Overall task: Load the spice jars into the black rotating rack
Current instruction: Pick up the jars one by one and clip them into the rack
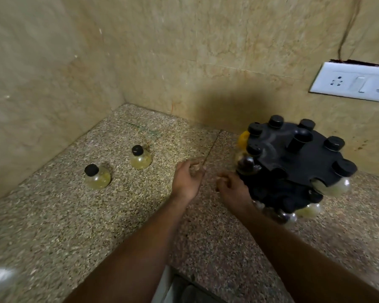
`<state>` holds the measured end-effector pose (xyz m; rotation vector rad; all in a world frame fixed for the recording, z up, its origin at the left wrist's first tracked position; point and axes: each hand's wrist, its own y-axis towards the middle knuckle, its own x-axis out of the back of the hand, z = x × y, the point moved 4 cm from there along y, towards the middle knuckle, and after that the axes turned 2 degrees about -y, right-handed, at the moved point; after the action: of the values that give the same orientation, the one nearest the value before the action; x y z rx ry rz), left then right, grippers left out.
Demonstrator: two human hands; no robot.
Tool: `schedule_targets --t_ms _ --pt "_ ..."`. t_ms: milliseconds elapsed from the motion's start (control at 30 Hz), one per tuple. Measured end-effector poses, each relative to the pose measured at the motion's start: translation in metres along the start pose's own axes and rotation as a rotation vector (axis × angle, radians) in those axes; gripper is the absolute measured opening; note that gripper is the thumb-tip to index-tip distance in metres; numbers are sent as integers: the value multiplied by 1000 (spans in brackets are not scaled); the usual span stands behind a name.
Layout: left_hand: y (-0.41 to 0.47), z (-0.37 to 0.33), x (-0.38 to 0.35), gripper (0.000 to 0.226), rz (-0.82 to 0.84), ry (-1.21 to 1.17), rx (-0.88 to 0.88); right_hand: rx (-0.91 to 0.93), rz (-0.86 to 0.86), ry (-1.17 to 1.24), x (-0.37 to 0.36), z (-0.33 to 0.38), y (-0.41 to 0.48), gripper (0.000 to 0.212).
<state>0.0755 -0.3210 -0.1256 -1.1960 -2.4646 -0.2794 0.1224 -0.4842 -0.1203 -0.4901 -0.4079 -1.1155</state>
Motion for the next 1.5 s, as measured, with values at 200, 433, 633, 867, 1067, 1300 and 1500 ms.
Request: schedule_targets --t_ms 200,433,633,867,1067,1300,1500 --pt "26 57 61 62 -137 57 193 86 188 -222 -77 32 42 38" --pt "59 106 108 82 -253 121 284 141 337 -438 -156 48 76 67" --pt "91 133 134 84 -308 90 292 170 456 -724 -204 47 97 90" --pt "128 145 143 64 -260 173 177 112 555 -882 -232 46 107 114" --pt "131 137 146 61 -257 162 97 113 558 -934 -238 42 114 122" --pt "118 130 137 64 -243 173 98 189 512 -905 -230 43 108 108" --pt "98 111 124 55 -266 168 60 203 376 -747 -200 42 90 83"
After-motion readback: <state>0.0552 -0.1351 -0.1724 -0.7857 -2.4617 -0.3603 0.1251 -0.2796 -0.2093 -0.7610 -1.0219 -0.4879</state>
